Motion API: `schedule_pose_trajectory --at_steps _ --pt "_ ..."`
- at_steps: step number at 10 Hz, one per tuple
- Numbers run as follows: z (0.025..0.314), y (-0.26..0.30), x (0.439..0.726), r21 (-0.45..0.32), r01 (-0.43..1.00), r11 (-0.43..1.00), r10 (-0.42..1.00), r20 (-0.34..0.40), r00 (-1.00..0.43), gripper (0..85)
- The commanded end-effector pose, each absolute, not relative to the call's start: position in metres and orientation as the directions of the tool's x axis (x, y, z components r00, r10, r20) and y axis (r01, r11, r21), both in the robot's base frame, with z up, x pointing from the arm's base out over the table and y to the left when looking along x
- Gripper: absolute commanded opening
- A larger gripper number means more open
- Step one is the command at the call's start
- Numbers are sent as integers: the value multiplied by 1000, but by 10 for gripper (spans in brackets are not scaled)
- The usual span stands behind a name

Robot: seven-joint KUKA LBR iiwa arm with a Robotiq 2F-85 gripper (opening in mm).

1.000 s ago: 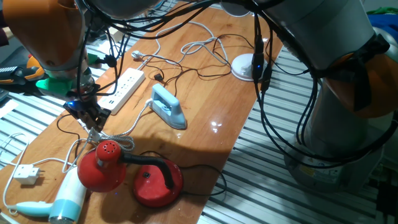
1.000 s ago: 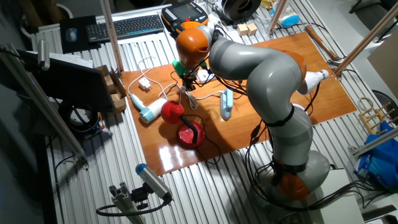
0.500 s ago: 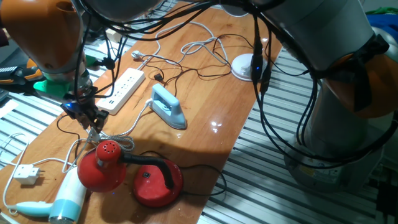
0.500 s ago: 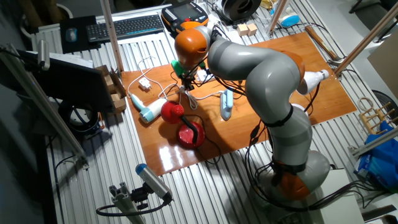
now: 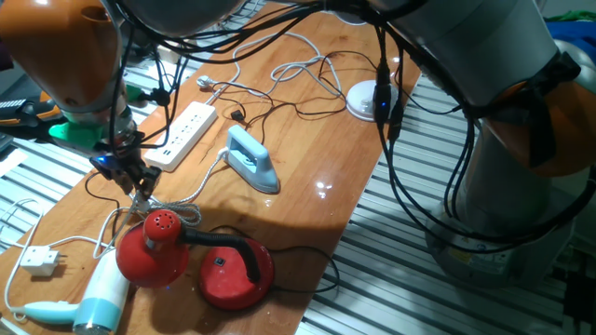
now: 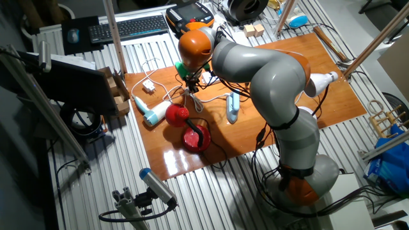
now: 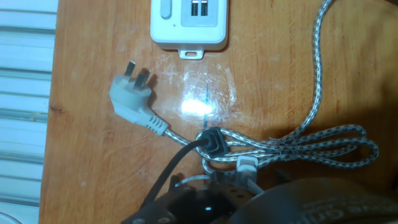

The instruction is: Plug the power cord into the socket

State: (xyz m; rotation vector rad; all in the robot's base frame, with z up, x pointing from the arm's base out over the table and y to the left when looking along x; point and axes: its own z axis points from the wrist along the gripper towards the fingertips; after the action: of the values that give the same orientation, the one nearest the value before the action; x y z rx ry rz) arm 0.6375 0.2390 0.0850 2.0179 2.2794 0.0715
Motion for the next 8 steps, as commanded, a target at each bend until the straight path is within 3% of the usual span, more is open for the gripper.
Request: schedule_pose_trajectory --at_steps 1,3,4,8 --pt "83 239 637 99 988 123 992 -41 -119 340" --pt "81 238 637 100 988 118 993 -42 -115 340" --pt "81 238 637 100 988 114 993 -45 -110 510" --pt "80 238 637 97 990 107 994 -47 -103 510"
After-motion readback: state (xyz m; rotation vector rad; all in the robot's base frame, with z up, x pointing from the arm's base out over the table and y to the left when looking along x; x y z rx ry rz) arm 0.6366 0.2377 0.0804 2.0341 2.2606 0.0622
